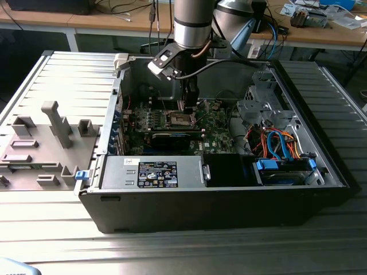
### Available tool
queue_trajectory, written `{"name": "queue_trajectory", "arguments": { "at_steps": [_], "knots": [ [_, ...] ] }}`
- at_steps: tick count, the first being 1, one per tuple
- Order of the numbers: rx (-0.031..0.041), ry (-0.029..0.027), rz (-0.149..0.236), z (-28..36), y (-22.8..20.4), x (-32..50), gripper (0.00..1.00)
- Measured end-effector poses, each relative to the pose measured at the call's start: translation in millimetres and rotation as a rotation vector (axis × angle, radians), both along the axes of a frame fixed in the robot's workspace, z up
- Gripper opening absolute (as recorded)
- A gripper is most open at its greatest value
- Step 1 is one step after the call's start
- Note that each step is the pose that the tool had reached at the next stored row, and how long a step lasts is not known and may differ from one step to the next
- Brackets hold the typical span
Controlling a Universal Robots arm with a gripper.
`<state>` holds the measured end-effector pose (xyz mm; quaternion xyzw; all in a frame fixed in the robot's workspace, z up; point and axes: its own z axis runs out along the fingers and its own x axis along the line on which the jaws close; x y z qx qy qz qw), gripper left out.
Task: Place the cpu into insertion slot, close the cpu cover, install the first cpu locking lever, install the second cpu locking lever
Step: 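Place the cpu into insertion slot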
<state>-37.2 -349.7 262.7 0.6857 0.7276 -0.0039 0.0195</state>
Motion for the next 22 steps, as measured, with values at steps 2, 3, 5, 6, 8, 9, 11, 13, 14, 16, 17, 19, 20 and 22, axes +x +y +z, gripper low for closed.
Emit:
{"name": "queue_trajectory", "arguments": {
  "at_steps": [2,3,5,6,8,9,11,13,14,16,17,19,20,22],
  "knots": [
    [0.0001,-0.0001,0.0,-0.4,0.0,-0.7,0.55],
    [0.0001,-0.0001,0.0,-0.5,0.0,-0.9,0.55],
    [0.0002,-0.0001,0.0,-0.7,0.0,-1.2,0.55],
    [0.0002,-0.0001,0.0,-0.8,0.0,-1.5,0.55],
    [0.0001,0.0,0.0,-1.0,0.0,-2.0,0.55],
    [0.0002,-0.0001,0.0,-1.1,0.0,-2.2,0.55],
    [0.0002,-0.0001,0.0,-1.3,0.0,-2.3,0.55],
    [0.0002,-0.0001,0.0,-4.4,0.0,-2.7,0.55],
    [0.0002,-0.0001,0.0,-4.5,0.0,-2.7,0.55],
    [0.0002,-0.0001,0.0,-4.6,0.0,-2.7,0.55],
    [0.0002,-0.0001,0.0,-4.8,0.0,-2.7,0.55],
    [0.0002,-0.0001,0.0,-8.8,0.0,-2.9,0.55],
    [0.0002,-0.0001,0.0,-8.9,0.0,-2.9,0.55],
    [0.0002,-0.0001,0.0,-9.2,0.0,-2.9,0.55]
  ]
}}
